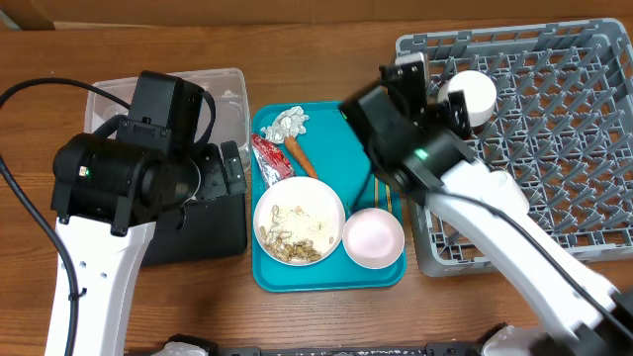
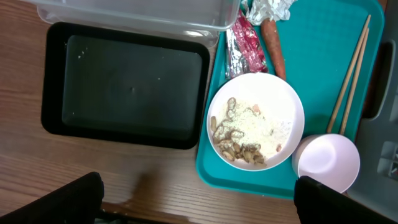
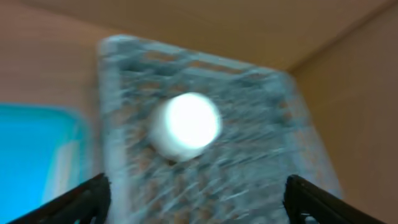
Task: Sort waste into correct bins and load items into the dishwasher
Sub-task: 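Move the right gripper to the pink bowl and grasp its rim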
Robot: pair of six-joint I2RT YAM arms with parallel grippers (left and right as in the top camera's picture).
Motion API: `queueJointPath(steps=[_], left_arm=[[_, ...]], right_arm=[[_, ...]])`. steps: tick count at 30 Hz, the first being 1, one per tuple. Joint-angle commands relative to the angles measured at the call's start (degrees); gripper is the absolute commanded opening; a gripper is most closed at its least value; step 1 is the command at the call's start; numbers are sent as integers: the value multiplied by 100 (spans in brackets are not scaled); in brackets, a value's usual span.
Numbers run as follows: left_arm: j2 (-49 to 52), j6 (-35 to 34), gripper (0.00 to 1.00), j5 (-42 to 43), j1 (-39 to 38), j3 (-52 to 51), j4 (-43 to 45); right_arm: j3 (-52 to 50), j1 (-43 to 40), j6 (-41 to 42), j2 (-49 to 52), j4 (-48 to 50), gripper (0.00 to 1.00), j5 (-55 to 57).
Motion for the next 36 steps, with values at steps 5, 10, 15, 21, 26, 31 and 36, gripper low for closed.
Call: queueJointPath(steps=[5, 10, 15, 21, 26, 31, 36], left_arm=[[24, 22, 100, -94, 33, 50, 7], [24, 22, 100, -94, 33, 50, 9], [24, 22, 100, -94, 33, 50, 9], [24, 22, 100, -94, 33, 48, 9], [24, 22, 100, -94, 33, 48, 7], [24, 22, 100, -94, 31, 50, 7], [24, 22, 100, -94, 33, 48, 7]], right_arm=[[-37, -24, 485, -372, -953, 78, -4553], [-638, -24, 1311, -306, -1552, 77, -5169], [-1534, -24, 1360, -304, -1471, 68, -5171], [-2288, 168, 1342, -304, -1178, 63, -5442], [-2704, 282, 2013, -304, -828, 63, -5613], [-3185, 282, 2326, -295, -212, 57, -5591], [-3311, 280, 2435, -291, -103, 54, -5401]])
